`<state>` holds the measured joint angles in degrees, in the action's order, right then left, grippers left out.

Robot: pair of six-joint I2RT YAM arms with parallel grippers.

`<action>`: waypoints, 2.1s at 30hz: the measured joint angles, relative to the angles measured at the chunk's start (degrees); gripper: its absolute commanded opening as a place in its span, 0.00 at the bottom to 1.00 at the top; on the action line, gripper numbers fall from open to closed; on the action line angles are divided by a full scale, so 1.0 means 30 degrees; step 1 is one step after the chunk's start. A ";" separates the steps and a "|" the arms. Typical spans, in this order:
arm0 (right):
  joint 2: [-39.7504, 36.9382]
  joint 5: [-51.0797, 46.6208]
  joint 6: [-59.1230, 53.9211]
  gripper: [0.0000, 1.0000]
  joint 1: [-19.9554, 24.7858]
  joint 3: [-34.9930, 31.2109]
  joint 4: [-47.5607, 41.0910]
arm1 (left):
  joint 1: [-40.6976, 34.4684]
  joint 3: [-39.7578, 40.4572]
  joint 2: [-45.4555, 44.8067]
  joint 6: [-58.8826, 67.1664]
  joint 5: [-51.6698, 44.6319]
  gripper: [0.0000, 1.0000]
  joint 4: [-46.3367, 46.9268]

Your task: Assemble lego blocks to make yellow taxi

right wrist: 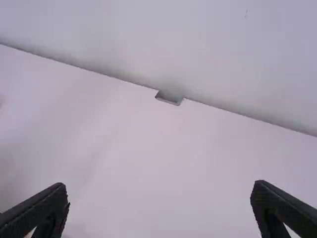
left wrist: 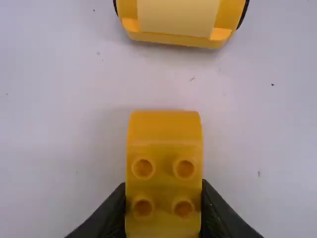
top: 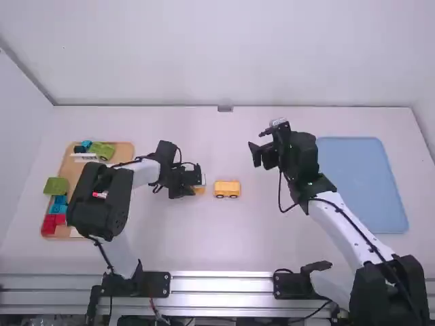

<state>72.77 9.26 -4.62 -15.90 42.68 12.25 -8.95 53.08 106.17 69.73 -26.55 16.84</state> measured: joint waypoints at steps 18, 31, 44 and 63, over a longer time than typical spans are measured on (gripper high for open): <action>0.0000 0.0000 0.0051 0.98 0.0138 0.0000 0.0204 | 0.0029 0.1093 -0.0044 -0.0007 -0.0867 0.99 0.3140; 0.0000 -0.0015 0.0015 0.98 0.0087 0.0000 0.0000 | 0.3490 -0.1202 -0.0379 -0.0007 -0.7774 0.99 -0.3045; 0.0000 -0.0007 0.0015 0.98 0.0087 0.0000 -0.0007 | 0.3432 -0.2914 0.1778 -0.1603 -0.9894 0.99 -0.7745; 0.0000 0.0007 0.0007 0.98 0.0087 0.0000 -0.0007 | 0.3453 -0.3752 0.2397 -0.0270 -0.9989 0.65 -0.8072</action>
<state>72.77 9.28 -4.60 -15.64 42.68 12.23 1.41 41.82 113.36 68.93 -56.51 -7.38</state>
